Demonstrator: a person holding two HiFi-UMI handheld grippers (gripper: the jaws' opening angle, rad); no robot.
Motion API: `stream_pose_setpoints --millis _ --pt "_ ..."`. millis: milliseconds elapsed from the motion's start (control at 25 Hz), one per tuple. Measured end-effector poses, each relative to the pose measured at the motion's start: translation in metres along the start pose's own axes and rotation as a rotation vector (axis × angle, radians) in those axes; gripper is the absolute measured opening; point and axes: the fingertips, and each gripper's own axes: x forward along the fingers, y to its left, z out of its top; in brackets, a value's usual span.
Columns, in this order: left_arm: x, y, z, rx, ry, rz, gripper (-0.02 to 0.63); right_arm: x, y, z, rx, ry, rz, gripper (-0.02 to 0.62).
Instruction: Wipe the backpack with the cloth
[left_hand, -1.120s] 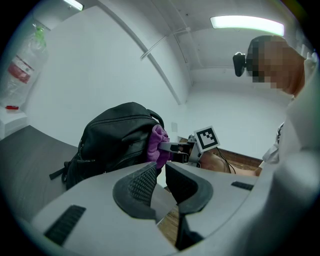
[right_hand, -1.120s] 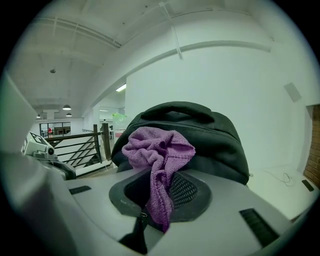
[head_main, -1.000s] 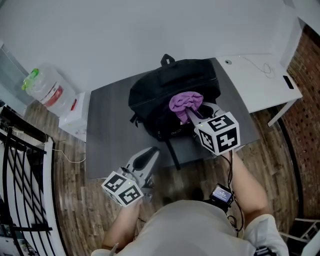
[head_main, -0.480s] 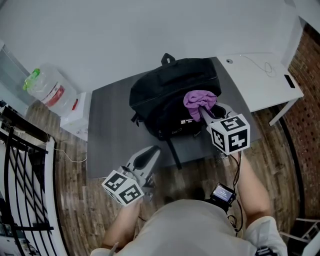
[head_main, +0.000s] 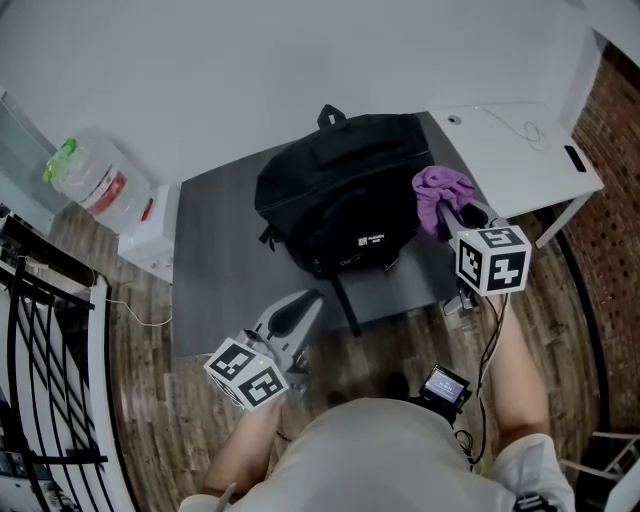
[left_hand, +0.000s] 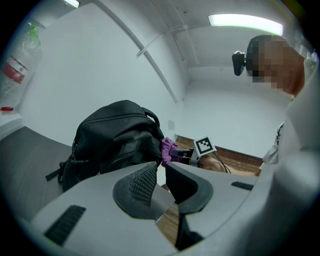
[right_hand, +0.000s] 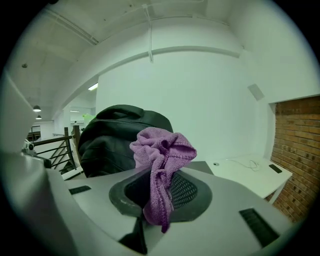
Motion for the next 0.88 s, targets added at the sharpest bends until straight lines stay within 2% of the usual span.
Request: stream_pose_setpoints --millis 200,360,640,880 --pt "0.0 -0.003 -0.001 0.0 0.002 -0.012 0.057 -0.012 -0.031 -0.01 0.024 0.013 -0.087 0.078" --pt "0.001 -0.004 -0.003 0.0 0.005 -0.015 0.057 -0.022 -0.041 -0.015 0.043 0.007 -0.111 0.078" --pt "0.001 -0.004 -0.004 -0.007 0.009 -0.016 0.057 -0.033 -0.022 -0.018 0.036 -0.01 -0.069 0.078" --pt "-0.003 -0.001 -0.006 -0.014 0.005 -0.004 0.057 -0.036 0.026 -0.006 -0.008 -0.049 0.03 0.078"
